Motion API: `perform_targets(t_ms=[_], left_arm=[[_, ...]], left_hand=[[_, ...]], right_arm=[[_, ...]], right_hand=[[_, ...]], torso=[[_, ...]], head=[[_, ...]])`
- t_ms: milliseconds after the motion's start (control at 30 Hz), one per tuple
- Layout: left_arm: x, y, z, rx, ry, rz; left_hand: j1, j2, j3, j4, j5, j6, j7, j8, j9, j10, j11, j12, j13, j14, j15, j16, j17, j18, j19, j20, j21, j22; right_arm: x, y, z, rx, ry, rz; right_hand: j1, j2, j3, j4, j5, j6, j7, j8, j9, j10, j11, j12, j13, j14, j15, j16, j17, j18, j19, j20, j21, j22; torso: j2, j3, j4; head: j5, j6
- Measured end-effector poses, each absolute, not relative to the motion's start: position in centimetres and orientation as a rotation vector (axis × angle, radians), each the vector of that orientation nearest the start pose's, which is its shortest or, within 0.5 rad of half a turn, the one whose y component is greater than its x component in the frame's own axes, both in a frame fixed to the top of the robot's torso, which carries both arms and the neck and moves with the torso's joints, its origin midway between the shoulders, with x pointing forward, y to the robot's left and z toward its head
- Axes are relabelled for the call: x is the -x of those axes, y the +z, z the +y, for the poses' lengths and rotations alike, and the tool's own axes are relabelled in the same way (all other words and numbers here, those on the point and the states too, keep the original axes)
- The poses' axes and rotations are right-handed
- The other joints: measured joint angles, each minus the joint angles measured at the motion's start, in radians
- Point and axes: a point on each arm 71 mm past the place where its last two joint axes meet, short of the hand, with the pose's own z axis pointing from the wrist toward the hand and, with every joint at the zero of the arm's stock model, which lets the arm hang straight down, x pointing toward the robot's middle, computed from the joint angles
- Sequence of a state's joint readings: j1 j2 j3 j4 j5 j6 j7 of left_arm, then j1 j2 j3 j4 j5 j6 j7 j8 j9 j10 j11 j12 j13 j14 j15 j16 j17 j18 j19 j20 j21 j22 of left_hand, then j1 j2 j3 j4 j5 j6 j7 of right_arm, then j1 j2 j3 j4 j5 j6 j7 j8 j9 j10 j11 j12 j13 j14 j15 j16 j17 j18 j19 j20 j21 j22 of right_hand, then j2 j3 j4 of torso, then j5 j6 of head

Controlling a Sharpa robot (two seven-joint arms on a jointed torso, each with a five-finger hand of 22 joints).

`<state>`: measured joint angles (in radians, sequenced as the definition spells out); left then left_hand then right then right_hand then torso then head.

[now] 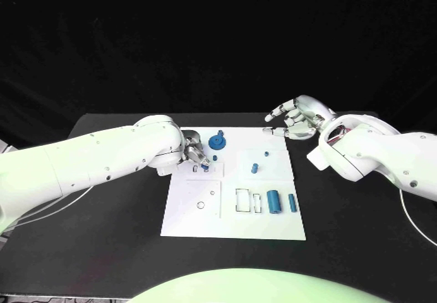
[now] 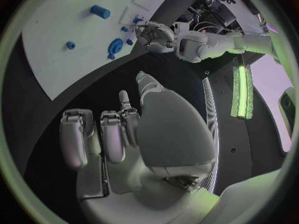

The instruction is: Assemble the parts on the task board

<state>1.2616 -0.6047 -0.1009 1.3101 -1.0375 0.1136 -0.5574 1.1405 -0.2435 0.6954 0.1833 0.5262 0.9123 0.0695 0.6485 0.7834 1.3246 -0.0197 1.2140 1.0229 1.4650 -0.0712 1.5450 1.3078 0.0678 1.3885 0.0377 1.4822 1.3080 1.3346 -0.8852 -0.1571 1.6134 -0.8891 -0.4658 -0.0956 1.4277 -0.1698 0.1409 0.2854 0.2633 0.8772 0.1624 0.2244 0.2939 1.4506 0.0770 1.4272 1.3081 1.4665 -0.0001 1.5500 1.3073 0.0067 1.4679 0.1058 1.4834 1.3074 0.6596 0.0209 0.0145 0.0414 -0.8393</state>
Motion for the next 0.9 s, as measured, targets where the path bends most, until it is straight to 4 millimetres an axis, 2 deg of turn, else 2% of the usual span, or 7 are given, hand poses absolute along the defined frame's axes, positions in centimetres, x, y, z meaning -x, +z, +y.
perform_targets(t_ms=[900], left_arm=[[-50.88,-23.14,16.06,0.147,-0.36,2.353]], left_hand=[[0.0,0.0,-0.003,-0.003,0.005,0.0,0.0,0.004,0.004,0.002,-0.001,0.0,0.001,0.0,0.0,0.0,0.0,0.0,0.0,0.0,0.0,0.0]], right_arm=[[-48.09,-16.33,-20.51,-0.374,0.869,1.697]], right_hand=[[0.0,0.0,0.0,0.0,0.0,0.0,0.0,0.0,0.0,0.0,0.0,0.0,0.0,0.0,0.0,0.0,0.001,0.0,0.0,0.0,0.0,0.001]], torso=[[-0.001,0.0006,-0.0004]], head=[[0.003,-0.001]])
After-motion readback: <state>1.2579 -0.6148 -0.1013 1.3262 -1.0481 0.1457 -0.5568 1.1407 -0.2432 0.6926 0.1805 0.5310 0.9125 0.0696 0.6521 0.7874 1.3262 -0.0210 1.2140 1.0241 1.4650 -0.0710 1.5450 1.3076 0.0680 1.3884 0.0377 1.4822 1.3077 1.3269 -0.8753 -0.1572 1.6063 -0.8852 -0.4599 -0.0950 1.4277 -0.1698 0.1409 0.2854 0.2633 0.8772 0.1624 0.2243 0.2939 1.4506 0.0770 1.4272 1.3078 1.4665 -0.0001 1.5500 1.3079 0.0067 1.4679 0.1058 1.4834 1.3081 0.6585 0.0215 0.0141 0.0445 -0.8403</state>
